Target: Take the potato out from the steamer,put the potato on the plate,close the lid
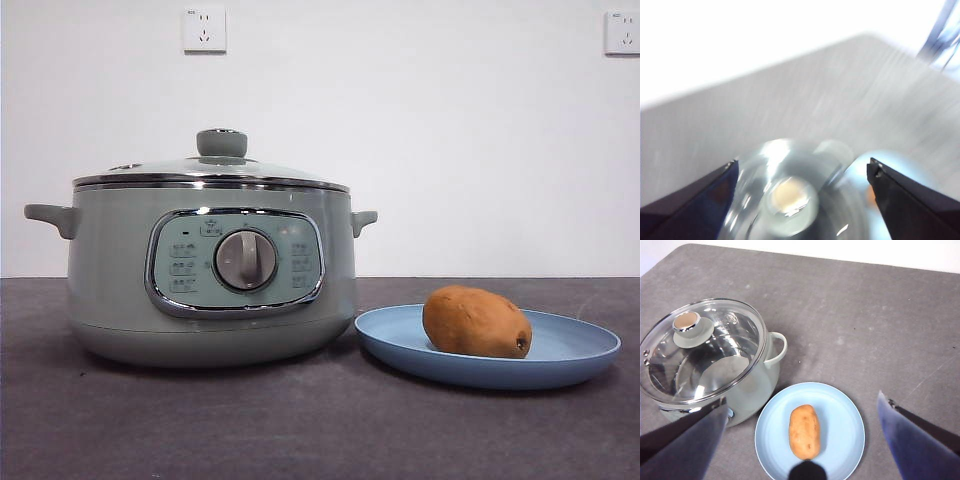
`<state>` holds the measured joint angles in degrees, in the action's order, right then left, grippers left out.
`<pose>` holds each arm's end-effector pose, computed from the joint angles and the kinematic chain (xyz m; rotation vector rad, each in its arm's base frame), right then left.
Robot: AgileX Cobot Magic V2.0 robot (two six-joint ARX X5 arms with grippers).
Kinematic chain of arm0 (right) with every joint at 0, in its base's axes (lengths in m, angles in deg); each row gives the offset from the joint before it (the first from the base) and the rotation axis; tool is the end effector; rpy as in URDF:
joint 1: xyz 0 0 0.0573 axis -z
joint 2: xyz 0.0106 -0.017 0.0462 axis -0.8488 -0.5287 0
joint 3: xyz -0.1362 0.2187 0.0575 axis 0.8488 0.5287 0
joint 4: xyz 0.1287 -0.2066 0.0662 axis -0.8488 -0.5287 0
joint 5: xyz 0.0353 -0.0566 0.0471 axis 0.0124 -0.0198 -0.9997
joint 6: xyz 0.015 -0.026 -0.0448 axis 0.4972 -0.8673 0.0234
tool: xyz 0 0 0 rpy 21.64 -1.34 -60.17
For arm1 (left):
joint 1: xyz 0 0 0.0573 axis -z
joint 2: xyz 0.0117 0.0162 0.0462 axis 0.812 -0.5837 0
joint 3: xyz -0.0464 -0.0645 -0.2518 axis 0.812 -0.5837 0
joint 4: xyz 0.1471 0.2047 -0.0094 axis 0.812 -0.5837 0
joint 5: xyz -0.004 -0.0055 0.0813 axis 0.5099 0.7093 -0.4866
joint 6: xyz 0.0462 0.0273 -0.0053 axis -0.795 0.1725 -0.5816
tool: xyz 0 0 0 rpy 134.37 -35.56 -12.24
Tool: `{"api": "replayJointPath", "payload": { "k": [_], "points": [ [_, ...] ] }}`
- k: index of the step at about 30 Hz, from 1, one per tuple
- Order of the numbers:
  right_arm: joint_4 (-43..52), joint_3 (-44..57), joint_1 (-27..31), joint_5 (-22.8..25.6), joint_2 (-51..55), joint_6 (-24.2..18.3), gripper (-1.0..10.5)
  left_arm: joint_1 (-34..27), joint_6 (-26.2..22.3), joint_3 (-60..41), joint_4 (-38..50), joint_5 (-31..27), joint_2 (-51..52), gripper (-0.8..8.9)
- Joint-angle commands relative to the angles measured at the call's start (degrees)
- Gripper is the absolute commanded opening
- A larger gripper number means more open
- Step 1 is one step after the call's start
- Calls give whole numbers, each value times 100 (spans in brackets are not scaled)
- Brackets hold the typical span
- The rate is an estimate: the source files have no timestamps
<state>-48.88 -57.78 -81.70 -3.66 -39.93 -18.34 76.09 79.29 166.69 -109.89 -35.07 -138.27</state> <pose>0.1415 0.0629 0.4027 -0.0453 0.5245 0.4148 0.2089 -0.0906 0.4223 0.0579 0.3543 -0.6099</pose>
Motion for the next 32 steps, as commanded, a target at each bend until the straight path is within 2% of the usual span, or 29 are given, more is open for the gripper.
{"api": "replayJointPath", "payload": {
  "k": [1,5,8,9,11,13,32],
  "points": [
    [35,-4,-7,-232,33,42,501,-4,192,-22,-116,240,820,437],
    [24,-4,-9,-763,92,98,500,0,210,-22,-538,229,1596,436],
    [24,-4,-9,-903,151,101,491,0,208,-22,-938,203,1939,426],
    [22,-4,-9,-903,170,101,447,0,203,-22,-1067,201,2004,382],
    [-7,-4,-9,-903,195,83,273,0,138,-22,-1287,201,2057,204],
    [-46,-4,-9,-903,212,2,9,0,-35,-22,-1484,192,2061,-21],
    [-105,-4,-7,-876,229,-48,-1,-4,-81,-22,-1928,195,1604,-3]
  ]
}}
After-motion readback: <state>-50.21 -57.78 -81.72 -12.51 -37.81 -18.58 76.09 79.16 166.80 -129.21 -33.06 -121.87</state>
